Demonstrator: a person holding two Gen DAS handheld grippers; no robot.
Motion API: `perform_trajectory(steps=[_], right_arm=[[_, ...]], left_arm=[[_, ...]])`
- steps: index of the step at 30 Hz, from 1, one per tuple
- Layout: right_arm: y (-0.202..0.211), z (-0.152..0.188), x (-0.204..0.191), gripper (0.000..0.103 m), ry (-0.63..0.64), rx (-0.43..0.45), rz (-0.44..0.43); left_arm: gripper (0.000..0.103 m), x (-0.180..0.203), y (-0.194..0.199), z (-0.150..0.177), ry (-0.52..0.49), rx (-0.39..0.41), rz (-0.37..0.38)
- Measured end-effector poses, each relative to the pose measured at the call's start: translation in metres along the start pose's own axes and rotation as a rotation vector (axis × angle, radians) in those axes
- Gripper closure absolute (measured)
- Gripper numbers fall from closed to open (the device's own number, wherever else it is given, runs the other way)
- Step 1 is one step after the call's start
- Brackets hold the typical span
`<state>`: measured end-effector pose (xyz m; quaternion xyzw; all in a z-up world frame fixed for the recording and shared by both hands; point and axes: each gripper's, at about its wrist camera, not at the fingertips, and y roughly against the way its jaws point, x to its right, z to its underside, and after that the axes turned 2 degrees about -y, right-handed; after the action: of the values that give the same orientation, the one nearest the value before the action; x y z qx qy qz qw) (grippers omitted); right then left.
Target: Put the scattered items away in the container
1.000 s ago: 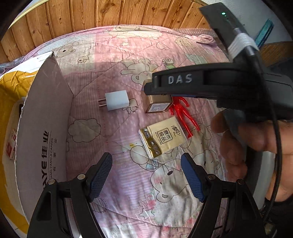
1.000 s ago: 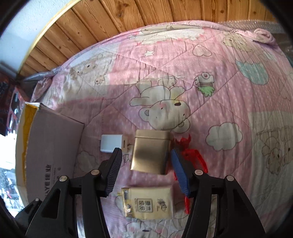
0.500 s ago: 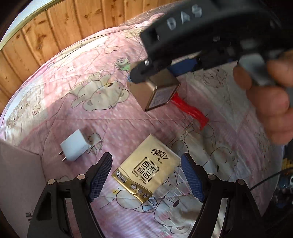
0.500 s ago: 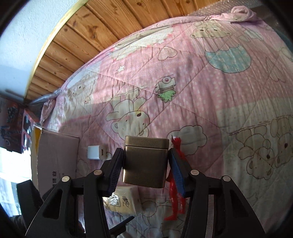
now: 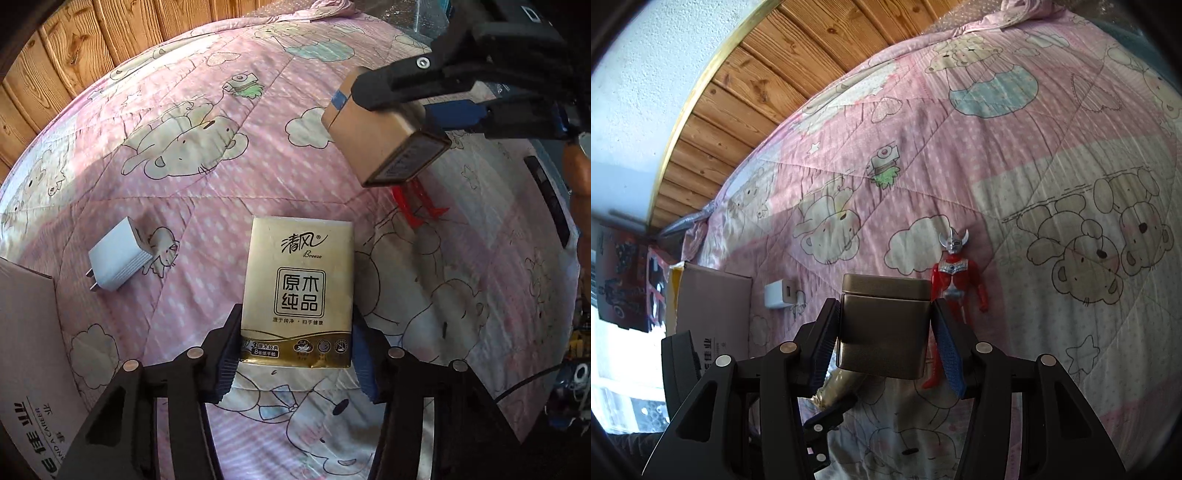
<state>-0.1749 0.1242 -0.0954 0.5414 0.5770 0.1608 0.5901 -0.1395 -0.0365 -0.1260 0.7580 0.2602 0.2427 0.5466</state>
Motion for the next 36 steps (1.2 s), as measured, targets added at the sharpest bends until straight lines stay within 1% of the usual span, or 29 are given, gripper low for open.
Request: perform_trajectory(steps=[2,4,7,11,15,18,22,27,30,36], right_arm=[[0.003,0.005,0.001,0.050,-0.004,0.003,0.005],[0.007,0.008,0.001,0.050,-0.005,0.005,0.009],[0.012,0.014,-0.002,0.050,-0.006,0.007,0.014],[0.018,0.025,-0.008,0.050,0.008,0.007,0.024],[0.024,0.038,-0.022,0.050,0.041,0.000,0.034],[0.027,0.048,-0.034,0.050,0.073,-0.006,0.042],[0.032,0.063,-0.049,0.050,0.110,-0.013,0.051],[0.039,0.083,-0.067,0.050,0.163,-0.027,0.073],[0.045,0.094,-0.080,0.050,0.198,-0.031,0.084],[0.058,0.112,-0.104,0.050,0.256,-0.029,0.095]], left_arm=[[0.049,0.000,0.003,0.002,0.019,-0.009,0.013],[0.050,-0.003,0.009,0.004,0.058,-0.010,0.041],[0.050,-0.008,0.021,0.010,0.111,-0.001,0.062],[0.050,-0.012,0.043,0.019,0.153,0.020,0.054],[0.050,-0.016,0.062,0.030,0.194,0.027,0.032],[0.049,-0.014,0.077,0.045,0.223,0.039,0.020],[0.049,-0.012,0.090,0.058,0.258,0.027,-0.020],[0.049,-0.013,0.098,0.070,0.287,0.042,-0.064],[0.049,-0.014,0.113,0.080,0.302,0.071,-0.080],[0.049,-0.016,0.142,0.093,0.330,0.141,-0.085]])
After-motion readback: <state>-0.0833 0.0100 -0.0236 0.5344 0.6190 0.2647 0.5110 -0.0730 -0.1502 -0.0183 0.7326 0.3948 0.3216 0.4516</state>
